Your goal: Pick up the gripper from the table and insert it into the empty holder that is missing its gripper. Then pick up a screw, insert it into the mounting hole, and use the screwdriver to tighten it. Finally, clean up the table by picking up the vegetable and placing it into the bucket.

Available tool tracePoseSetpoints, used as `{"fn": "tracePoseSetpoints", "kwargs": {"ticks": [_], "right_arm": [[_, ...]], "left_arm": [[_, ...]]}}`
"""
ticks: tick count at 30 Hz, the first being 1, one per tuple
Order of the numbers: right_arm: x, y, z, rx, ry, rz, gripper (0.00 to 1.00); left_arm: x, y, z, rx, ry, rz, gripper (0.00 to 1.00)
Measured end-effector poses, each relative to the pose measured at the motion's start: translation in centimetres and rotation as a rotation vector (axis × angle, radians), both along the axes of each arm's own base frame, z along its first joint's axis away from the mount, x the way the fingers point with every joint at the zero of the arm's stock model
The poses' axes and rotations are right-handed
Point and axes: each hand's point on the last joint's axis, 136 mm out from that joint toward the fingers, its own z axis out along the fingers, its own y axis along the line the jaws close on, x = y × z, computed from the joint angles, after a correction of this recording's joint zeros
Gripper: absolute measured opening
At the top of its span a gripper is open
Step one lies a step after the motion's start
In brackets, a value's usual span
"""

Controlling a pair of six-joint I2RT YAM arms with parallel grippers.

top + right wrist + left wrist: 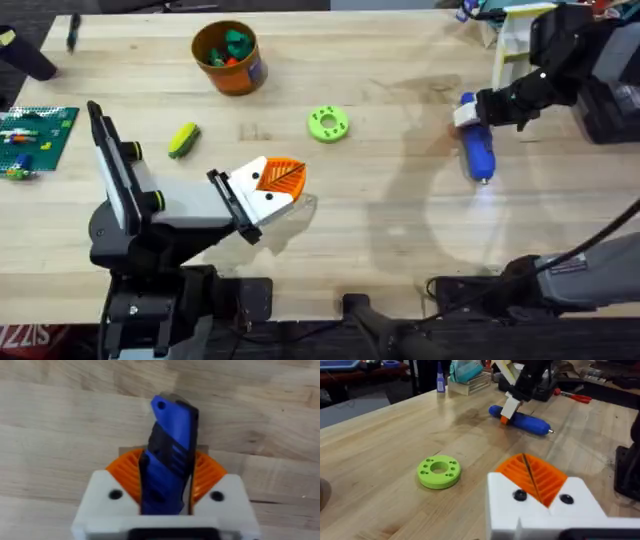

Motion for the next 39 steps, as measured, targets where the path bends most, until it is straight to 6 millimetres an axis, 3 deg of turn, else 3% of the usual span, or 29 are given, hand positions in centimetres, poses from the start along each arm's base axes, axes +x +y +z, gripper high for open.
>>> {"fn": "tracePoseSetpoints", "kwargs": {"ticks": [1,4,5,10,21,24,30,39], "right_arm": [[0.0,-0.1,0.0,-0.004,0.000,0.000,0.371],[0.4,-0.3,0.0,-0.018,-0.013,0.007,0.047],[0.6,-0.3,0.1,-0.017,-0.017,0.006,0.024],[0.3,-0.3,0.0,-0.015,-0.001,0.008,0.027],[-4.4,0.9,0.9,0.046,0.197,-0.036,0.027],[-4.7,1.2,3.2,0.048,0.146,-0.050,0.027],[-4.8,3.4,10.5,0.068,-0.093,0.004,0.027],[-6.6,11.7,20.3,0.275,-0.444,0.273,0.027]], "left_arm": [[0.0,0.0,0.0,0.000,0.000,0.000,0.017],[0.0,0.0,0.0,0.000,0.000,0.000,0.017],[0.0,0.0,0.0,0.000,0.000,0.000,0.017],[0.0,0.0,0.0,0.000,0.000,0.000,0.017],[0.0,0.0,0.0,0.000,0.000,0.000,0.017],[0.0,0.0,0.0,0.000,0.000,0.000,0.017],[0.0,0.0,0.0,0.000,0.000,0.000,0.017],[0.0,0.0,0.0,0.000,0.000,0.000,0.017]]}}
